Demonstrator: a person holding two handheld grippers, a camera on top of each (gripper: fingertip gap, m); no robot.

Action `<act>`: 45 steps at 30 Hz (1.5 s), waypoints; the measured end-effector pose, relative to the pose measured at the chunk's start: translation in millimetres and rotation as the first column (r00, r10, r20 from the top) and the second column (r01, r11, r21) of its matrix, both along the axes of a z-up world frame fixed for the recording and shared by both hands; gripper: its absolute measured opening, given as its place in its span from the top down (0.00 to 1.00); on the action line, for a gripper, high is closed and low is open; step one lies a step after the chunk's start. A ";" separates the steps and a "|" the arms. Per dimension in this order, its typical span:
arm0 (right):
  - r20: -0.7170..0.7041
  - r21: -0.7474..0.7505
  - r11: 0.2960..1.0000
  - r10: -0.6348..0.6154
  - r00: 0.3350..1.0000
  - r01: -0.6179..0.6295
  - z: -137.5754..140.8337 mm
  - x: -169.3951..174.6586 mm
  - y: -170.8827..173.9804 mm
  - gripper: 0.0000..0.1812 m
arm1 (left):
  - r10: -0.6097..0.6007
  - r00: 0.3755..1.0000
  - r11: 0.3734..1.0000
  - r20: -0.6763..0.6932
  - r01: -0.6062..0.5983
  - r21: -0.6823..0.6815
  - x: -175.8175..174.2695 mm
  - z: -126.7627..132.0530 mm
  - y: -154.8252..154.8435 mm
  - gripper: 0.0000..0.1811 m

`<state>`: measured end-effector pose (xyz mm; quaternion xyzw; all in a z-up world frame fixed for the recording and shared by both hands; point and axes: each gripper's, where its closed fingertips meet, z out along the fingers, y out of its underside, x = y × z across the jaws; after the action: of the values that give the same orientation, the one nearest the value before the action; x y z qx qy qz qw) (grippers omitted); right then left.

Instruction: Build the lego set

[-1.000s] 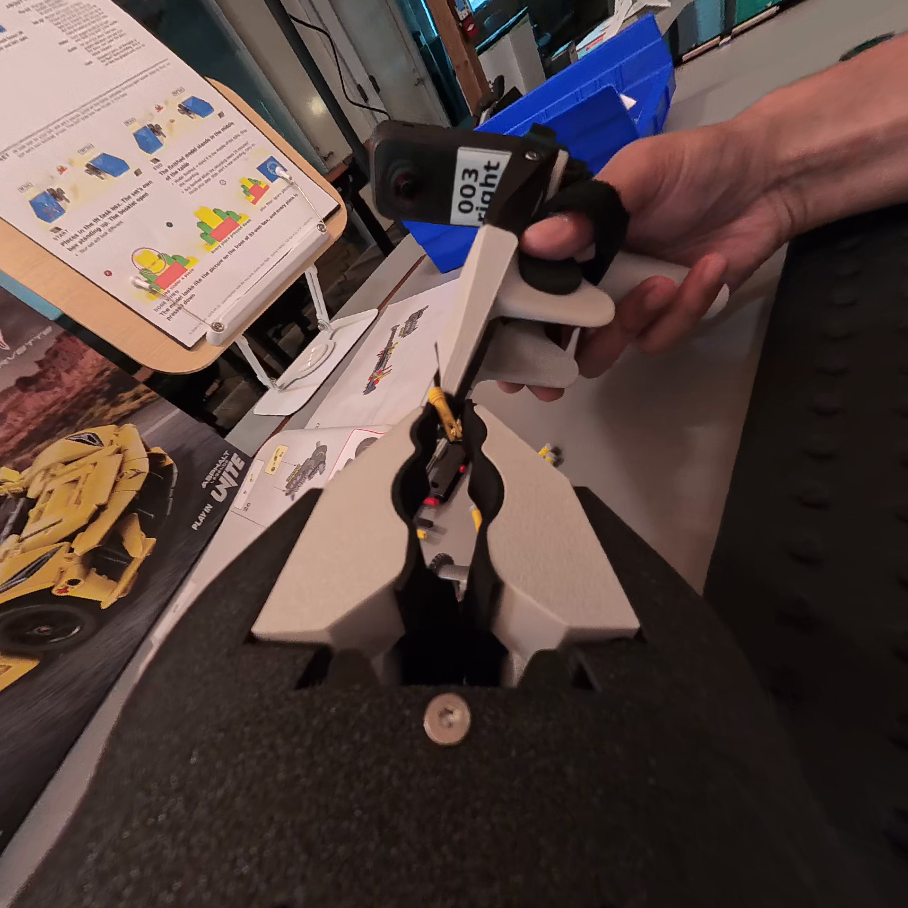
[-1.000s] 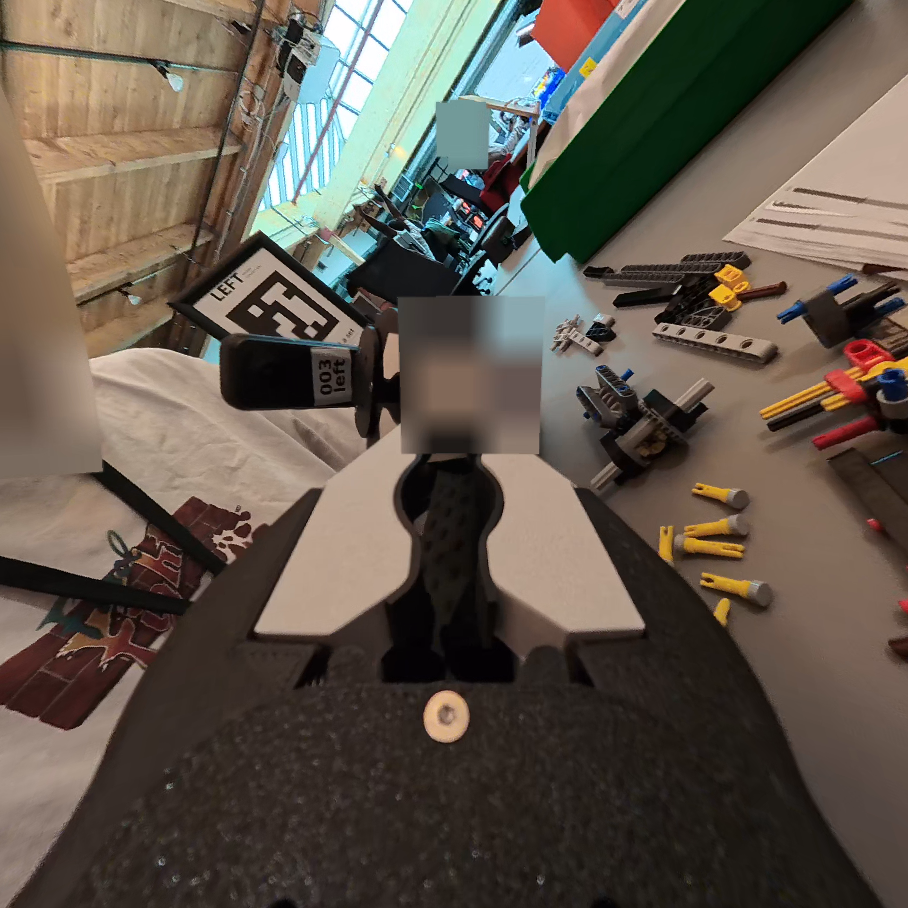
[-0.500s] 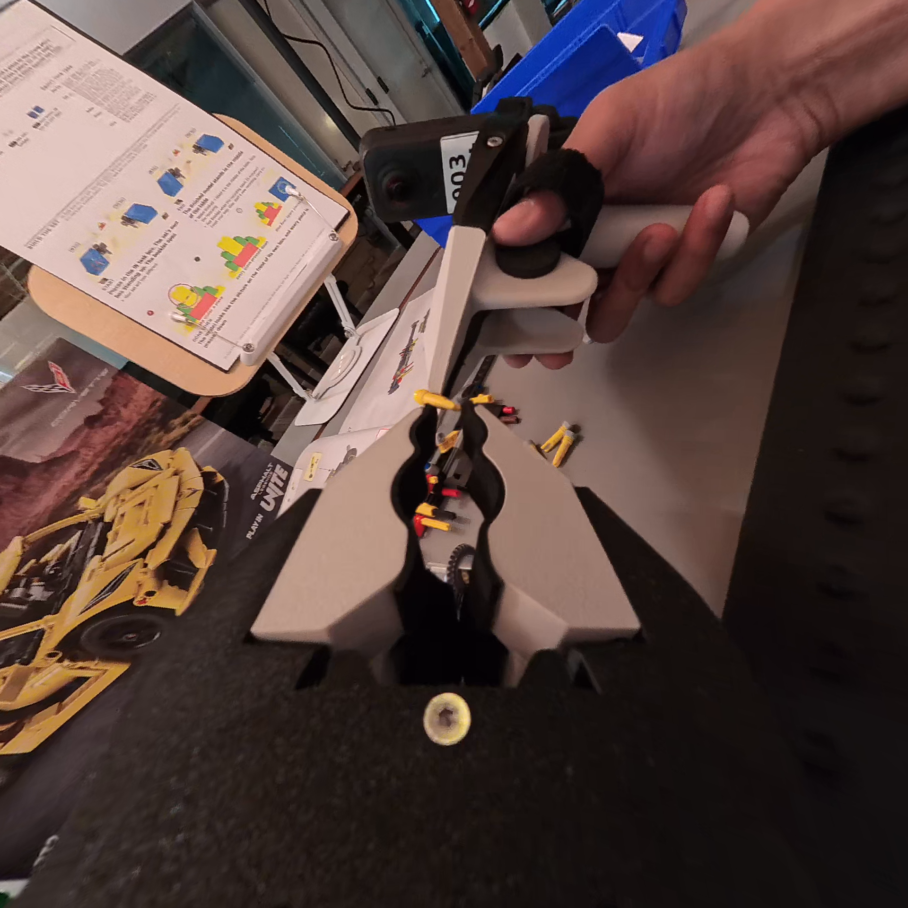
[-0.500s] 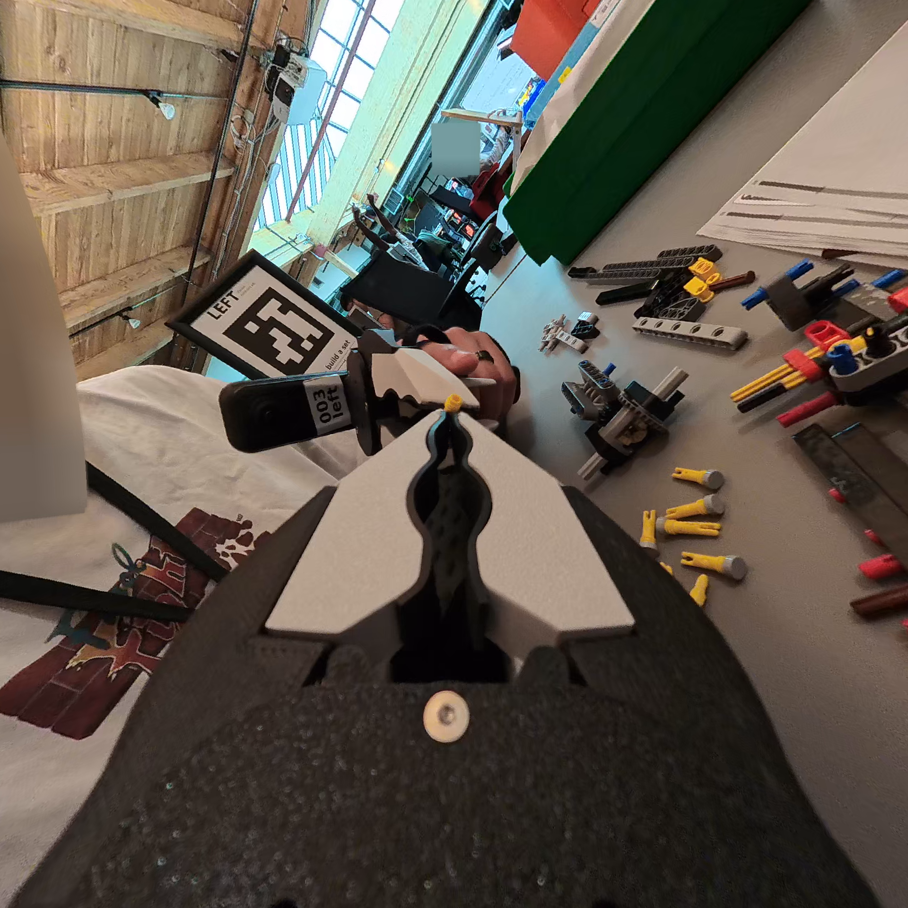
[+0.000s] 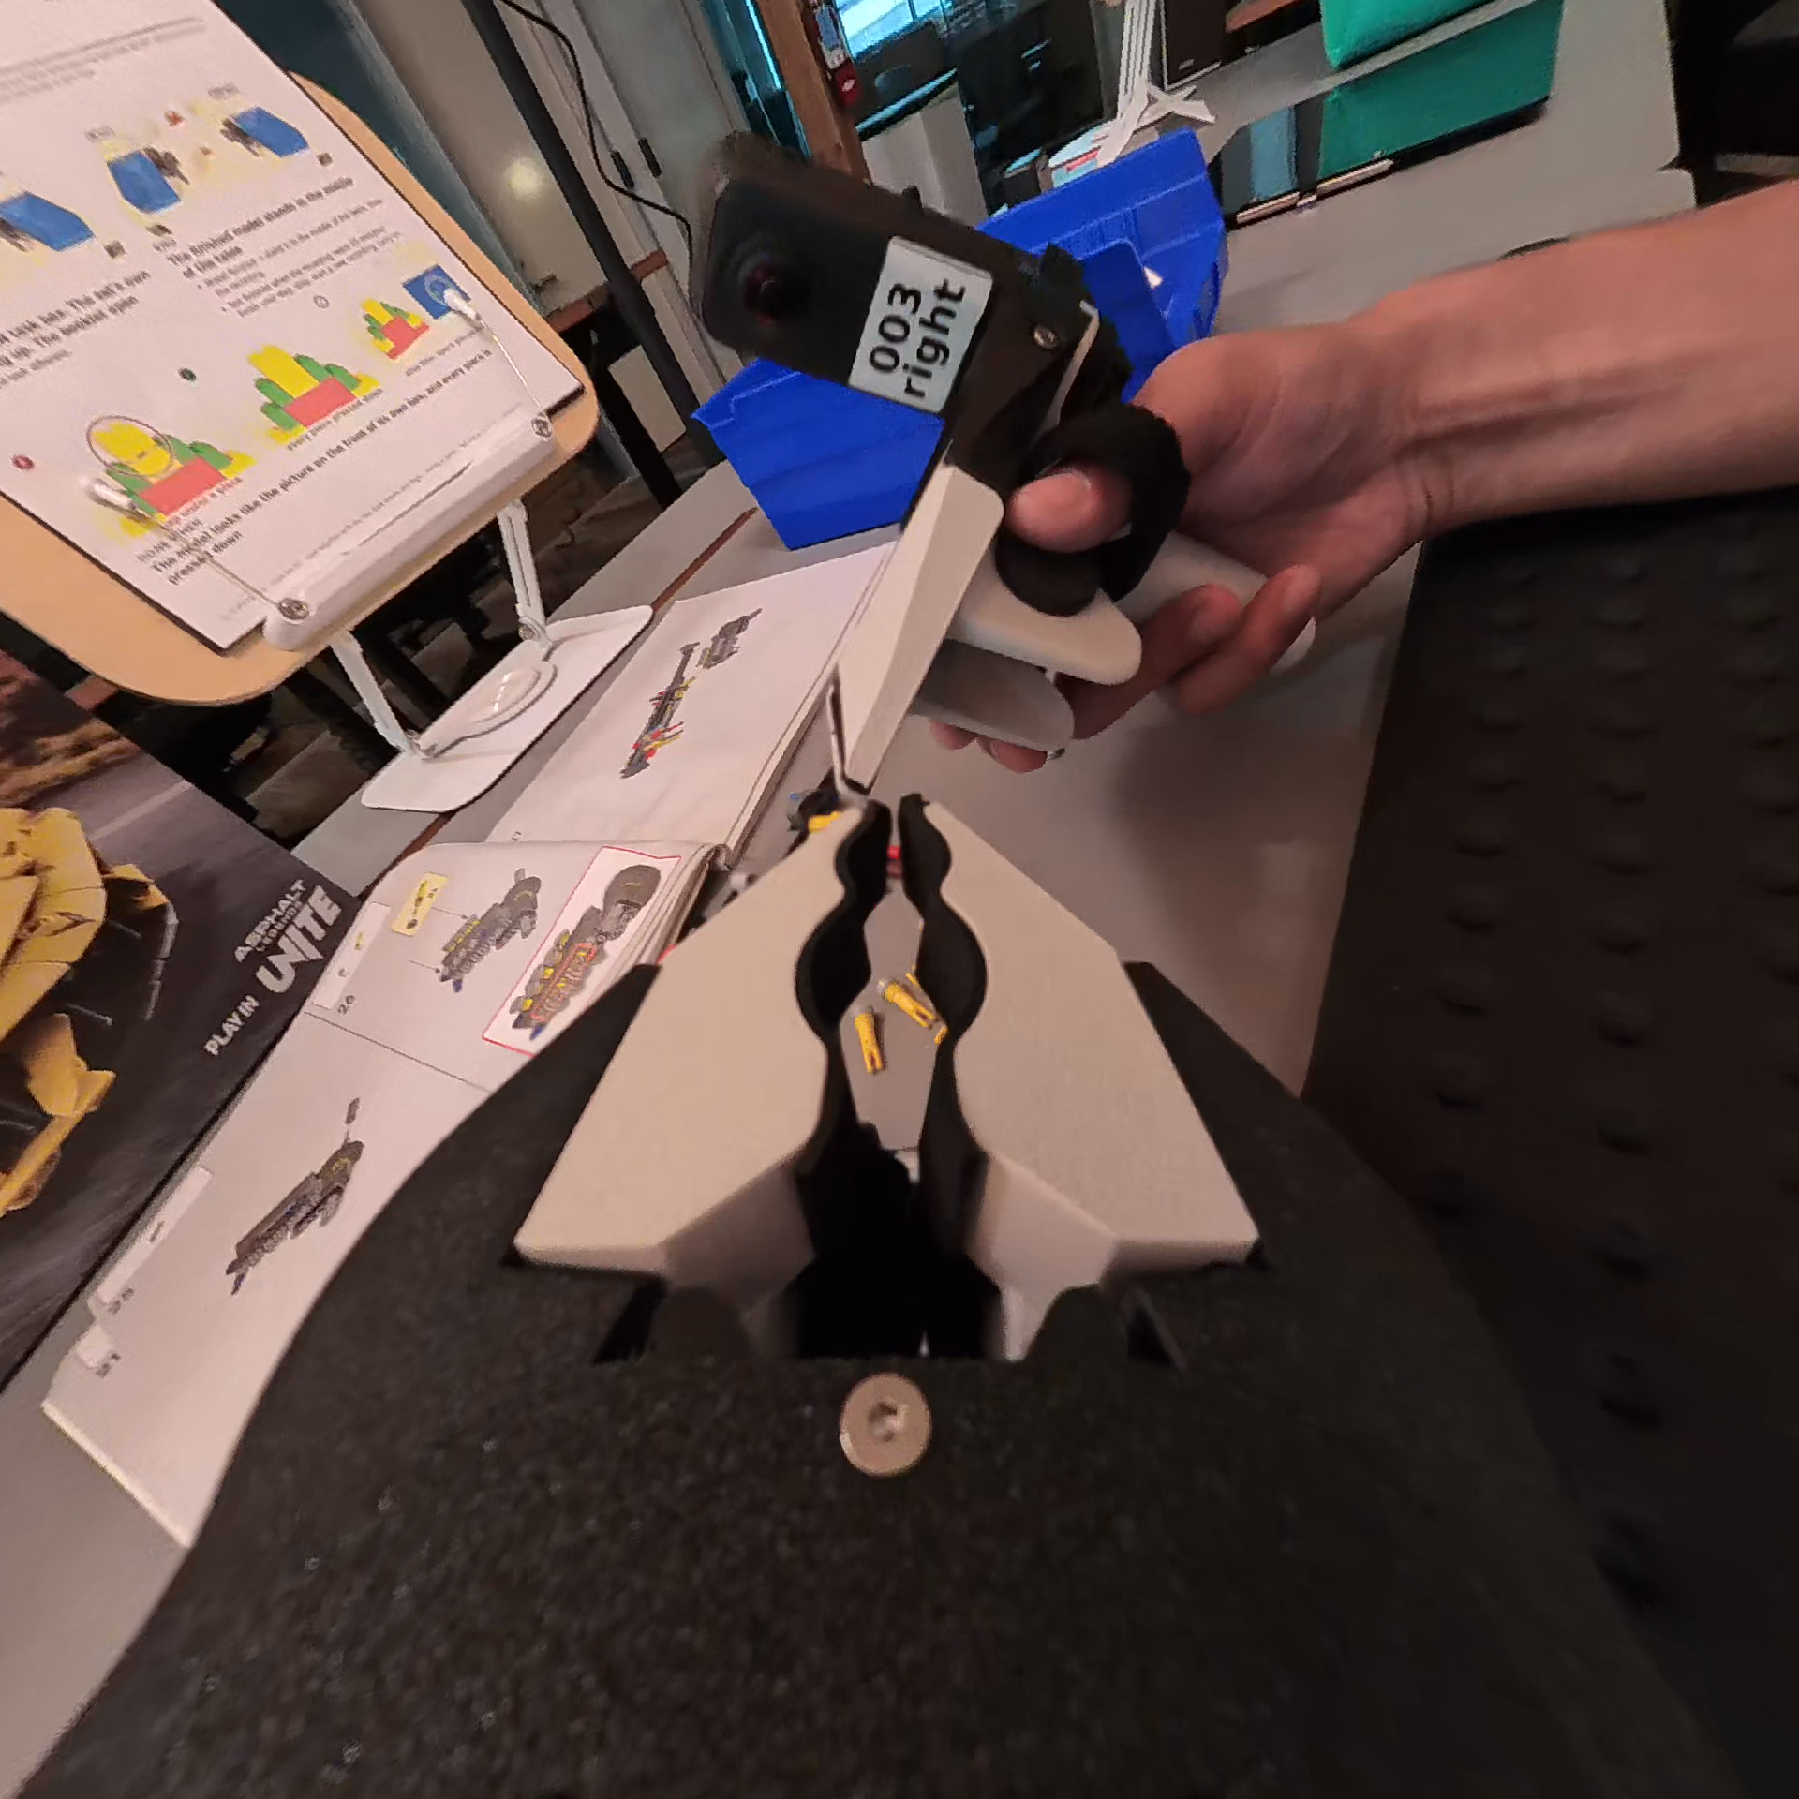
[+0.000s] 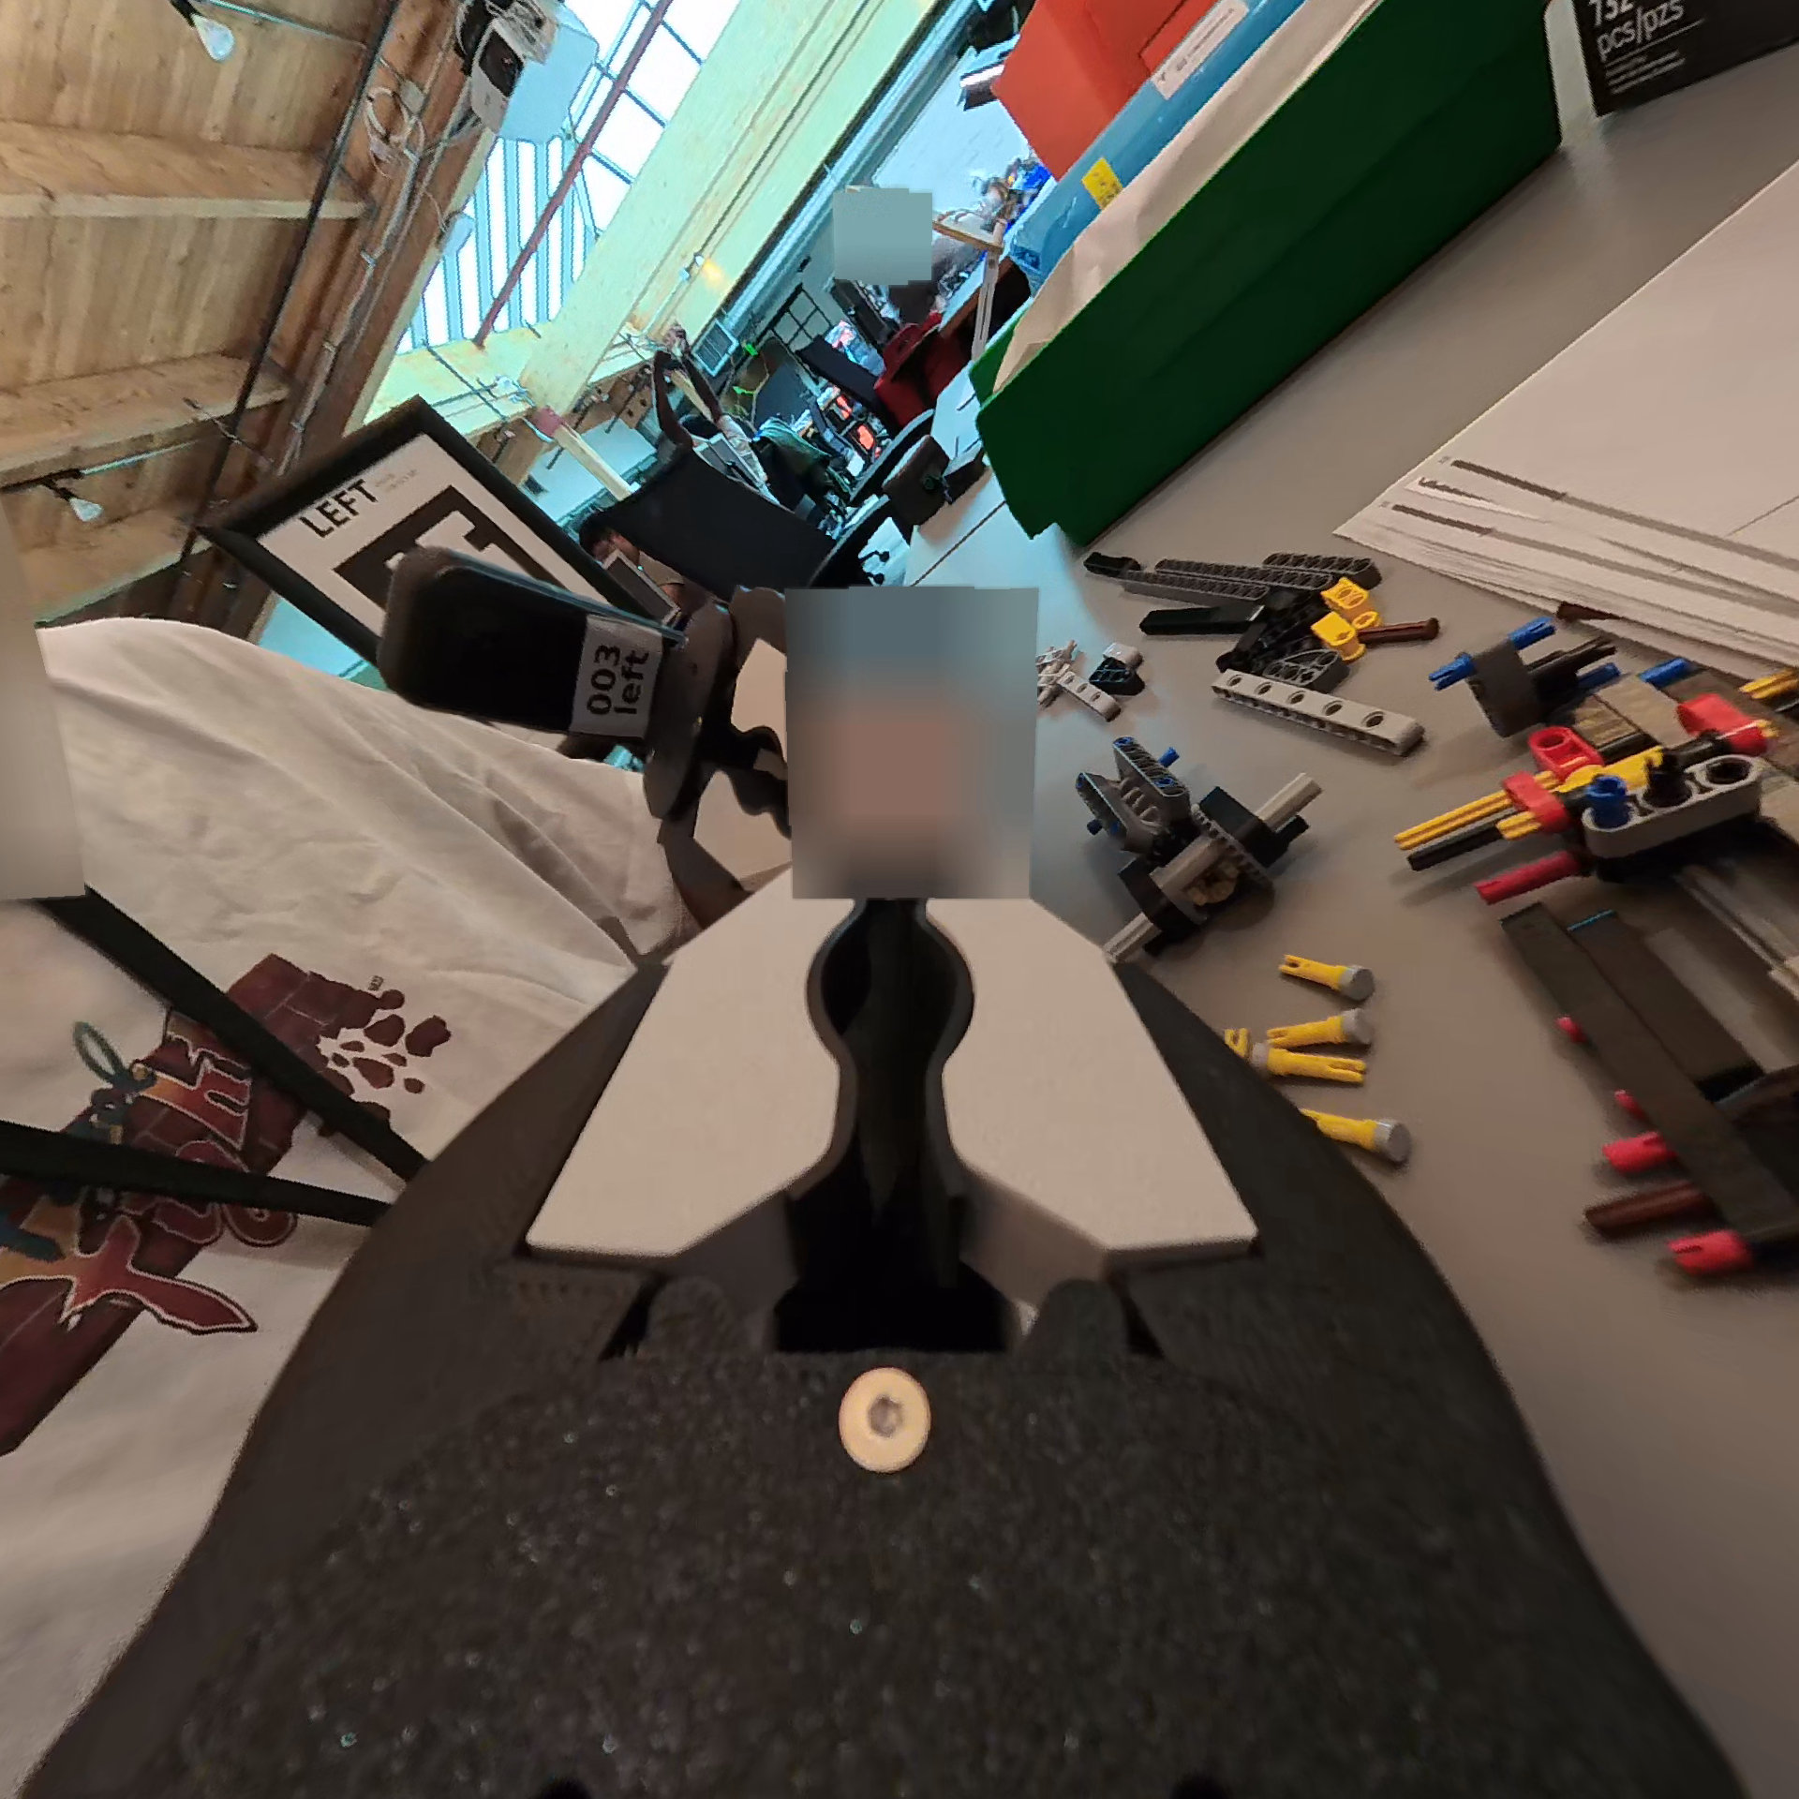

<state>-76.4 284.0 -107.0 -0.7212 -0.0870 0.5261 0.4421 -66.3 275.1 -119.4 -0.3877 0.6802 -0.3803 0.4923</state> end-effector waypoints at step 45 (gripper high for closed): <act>0.769 -0.029 0.983 -0.093 0.633 0.180 -100.5 11.9 14.6 0.99 | 0.166 0.975 0.952 -0.146 -0.197 -0.236 -8.5 -14.6 62.3 0.95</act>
<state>-64.5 298.6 -207.6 -0.9019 -0.1832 0.1414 0.3646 -74.8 337.4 -134.0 -0.5304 0.6179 -0.3908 0.4291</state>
